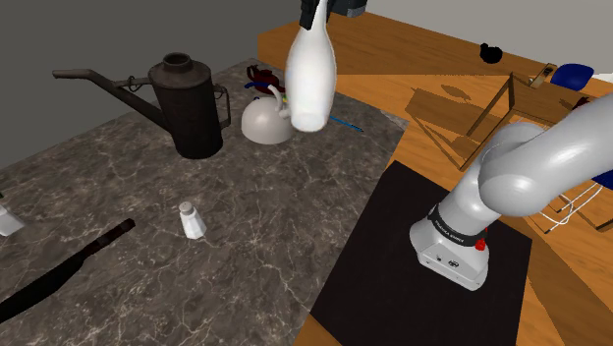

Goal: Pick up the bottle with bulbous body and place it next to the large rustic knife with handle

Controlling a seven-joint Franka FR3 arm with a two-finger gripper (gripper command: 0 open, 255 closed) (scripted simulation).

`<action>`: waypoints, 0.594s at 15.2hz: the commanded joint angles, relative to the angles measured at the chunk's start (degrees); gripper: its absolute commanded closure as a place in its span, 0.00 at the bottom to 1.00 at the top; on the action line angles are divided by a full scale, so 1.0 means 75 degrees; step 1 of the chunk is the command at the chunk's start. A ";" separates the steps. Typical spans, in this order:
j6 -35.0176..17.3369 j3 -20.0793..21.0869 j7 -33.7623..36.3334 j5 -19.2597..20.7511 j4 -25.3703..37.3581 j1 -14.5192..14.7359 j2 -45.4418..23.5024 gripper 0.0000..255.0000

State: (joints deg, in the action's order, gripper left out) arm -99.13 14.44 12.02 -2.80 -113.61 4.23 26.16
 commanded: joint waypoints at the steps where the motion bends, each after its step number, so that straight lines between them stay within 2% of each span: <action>1: -0.0195 0.0255 0.0305 0.0026 0.0141 0.0032 -0.0324 1.00; 9: -0.0900 0.1324 0.1684 0.0555 0.1059 0.0183 -0.2048 1.00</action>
State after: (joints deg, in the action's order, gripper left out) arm -105.47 23.32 23.10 0.65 -106.89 5.38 12.52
